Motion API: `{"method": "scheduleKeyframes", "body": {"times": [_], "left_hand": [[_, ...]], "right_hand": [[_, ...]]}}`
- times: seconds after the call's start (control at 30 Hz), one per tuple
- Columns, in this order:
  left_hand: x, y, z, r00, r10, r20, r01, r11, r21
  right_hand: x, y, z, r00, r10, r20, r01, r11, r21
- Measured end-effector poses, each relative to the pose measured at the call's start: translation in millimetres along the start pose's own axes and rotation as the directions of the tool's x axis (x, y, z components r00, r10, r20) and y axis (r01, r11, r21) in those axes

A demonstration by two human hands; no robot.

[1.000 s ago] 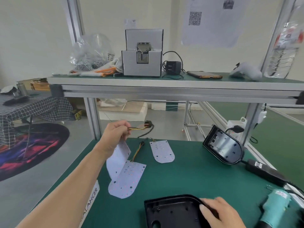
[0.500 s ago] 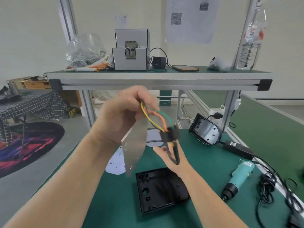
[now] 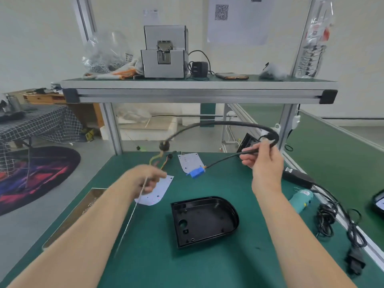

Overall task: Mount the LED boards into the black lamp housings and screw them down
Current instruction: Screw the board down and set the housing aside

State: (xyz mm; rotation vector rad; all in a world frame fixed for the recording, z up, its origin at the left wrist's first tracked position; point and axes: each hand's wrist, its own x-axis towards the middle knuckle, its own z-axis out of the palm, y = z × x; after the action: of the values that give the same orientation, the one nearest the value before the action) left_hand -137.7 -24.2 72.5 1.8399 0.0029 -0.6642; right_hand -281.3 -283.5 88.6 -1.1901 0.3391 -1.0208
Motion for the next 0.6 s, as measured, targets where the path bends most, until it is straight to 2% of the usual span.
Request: {"method": "scheduleKeyframes", "body": {"times": [0.07,0.17,0.23,0.37,0.5,0.6], "left_hand": [[9.0,-24.4,10.8,0.996,-0.086,0.011,0.082,0.974,0.213],[9.7,-39.0,25.6,0.988,-0.134,0.073,0.084,0.875,0.477],[5.8,-40.8,33.5,0.979,-0.163,0.124,0.066,0.824,0.563],[-0.2,-42.6,43.9,0.986,-0.065,0.151,-0.029,0.835,0.550],[-2.4,-34.7,46.1,0.996,0.017,0.088,-0.057,0.879,0.474],[-8.2,-26.8,47.0,0.993,0.064,0.101,-0.103,0.891,0.443]], "right_hand": [[-4.2,-6.1,-3.0,0.997,-0.010,0.082,0.018,0.995,-0.099],[-20.0,2.0,-5.8,0.976,-0.014,0.216,0.080,0.950,-0.303],[-33.9,11.5,-8.2,0.957,-0.009,0.290,0.128,0.910,-0.395],[-54.1,25.1,-10.0,0.914,-0.046,0.403,0.256,0.837,-0.483],[-63.8,26.1,-7.2,0.881,-0.105,0.461,0.333,0.830,-0.448],[-66.9,17.5,-5.1,0.821,-0.147,0.552,0.429,0.797,-0.425]]}}
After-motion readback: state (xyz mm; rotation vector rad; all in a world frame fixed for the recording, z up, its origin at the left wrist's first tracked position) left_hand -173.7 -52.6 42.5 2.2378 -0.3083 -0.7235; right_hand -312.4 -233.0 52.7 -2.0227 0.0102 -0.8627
